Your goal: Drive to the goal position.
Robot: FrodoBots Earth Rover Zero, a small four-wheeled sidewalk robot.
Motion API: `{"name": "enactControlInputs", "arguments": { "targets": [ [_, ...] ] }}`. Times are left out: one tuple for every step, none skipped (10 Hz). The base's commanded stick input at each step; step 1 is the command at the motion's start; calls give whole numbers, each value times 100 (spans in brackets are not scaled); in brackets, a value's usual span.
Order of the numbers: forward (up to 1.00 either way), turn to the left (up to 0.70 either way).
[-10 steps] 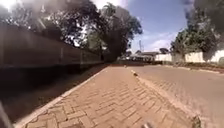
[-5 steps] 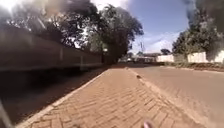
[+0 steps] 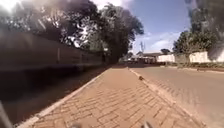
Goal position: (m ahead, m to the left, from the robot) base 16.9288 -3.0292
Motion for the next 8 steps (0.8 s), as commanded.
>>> {"name": "enactControlInputs", "arguments": {
  "targets": [
    [70,-26],
    [70,-5],
    [70,0],
    [70,0],
    [70,0],
    [70,0],
    [70,0],
    [70,0]
  ]
}}
